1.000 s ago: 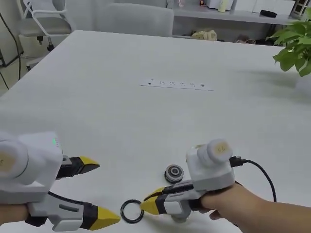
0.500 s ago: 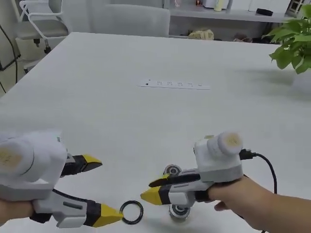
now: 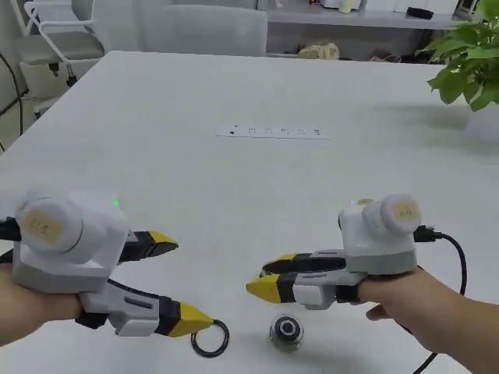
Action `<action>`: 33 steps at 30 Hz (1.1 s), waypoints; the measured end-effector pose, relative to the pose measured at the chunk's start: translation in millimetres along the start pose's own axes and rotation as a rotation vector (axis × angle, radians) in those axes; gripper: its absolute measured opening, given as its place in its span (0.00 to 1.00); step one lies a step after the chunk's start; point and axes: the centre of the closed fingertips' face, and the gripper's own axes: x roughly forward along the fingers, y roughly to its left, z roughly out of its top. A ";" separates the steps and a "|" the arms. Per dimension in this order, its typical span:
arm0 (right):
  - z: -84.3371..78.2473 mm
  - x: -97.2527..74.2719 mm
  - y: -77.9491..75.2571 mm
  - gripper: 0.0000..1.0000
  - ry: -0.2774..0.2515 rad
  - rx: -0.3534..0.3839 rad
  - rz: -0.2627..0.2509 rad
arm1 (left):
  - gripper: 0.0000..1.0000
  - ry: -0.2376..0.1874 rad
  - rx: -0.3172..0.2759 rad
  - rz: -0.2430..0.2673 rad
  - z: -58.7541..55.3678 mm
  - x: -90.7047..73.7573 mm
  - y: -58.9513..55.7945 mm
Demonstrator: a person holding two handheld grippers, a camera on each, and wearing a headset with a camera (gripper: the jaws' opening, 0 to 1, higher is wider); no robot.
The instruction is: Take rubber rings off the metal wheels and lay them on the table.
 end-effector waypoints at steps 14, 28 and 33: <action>-8.0 -19.1 -33.4 0.34 -0.008 -0.060 -0.114 | 0.66 0.004 0.000 -0.022 11.9 25.1 5.8; -23.8 -27.0 -53.9 0.34 0.022 -0.075 -0.171 | 0.63 0.025 0.009 -0.047 15.8 55.0 13.0; -27.1 -26.8 -57.8 0.34 0.034 -0.087 -0.175 | 0.61 0.036 0.012 -0.055 13.8 64.3 13.9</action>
